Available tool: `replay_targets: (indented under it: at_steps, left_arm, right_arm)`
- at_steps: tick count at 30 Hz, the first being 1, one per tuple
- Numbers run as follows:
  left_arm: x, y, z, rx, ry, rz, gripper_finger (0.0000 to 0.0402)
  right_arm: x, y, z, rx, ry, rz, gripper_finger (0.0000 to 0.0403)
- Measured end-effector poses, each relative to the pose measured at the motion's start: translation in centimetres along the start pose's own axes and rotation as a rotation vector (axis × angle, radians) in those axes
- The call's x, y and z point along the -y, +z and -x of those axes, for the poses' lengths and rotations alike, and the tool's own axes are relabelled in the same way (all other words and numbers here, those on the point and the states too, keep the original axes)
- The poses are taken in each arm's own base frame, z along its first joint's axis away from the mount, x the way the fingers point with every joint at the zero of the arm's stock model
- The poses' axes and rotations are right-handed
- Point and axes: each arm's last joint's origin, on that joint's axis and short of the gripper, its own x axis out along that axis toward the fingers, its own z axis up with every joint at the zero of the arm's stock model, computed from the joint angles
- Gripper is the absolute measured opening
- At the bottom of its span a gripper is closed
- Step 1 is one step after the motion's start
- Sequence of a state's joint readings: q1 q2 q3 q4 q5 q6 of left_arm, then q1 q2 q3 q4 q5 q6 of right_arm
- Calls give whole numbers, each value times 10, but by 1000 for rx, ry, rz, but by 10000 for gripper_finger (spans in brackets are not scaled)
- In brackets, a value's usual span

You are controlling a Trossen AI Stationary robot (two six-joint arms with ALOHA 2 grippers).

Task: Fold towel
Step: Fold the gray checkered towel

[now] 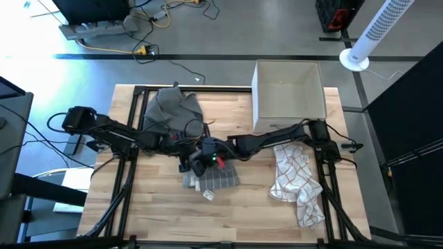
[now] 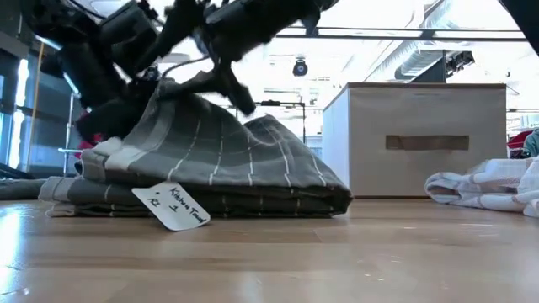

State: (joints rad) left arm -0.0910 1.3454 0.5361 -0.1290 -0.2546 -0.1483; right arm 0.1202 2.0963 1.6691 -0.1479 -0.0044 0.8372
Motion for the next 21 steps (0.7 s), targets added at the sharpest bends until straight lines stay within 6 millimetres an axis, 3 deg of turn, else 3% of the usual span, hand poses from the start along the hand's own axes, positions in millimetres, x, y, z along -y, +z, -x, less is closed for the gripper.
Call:
replay_targets:
  at_steps: [6, 11, 16, 21]
  left_arm:
    - [-16, 18, 30, -28, 246, -100, 51]
    - [-31, 28, 60, -35, 350, -36, 51]
    - [-27, 37, 83, 75, 158, 72, 51]
    - [-9, 37, 76, 111, -46, 26, 51]
  right_arm:
    - [-22, 20, 45, 83, 7, 136, 163]
    - [-30, 24, 87, 98, -139, 190, 160]
    - [-20, 8, 116, -43, -377, 168, 160]
    - [3, -15, 108, -184, -445, 170, 160]
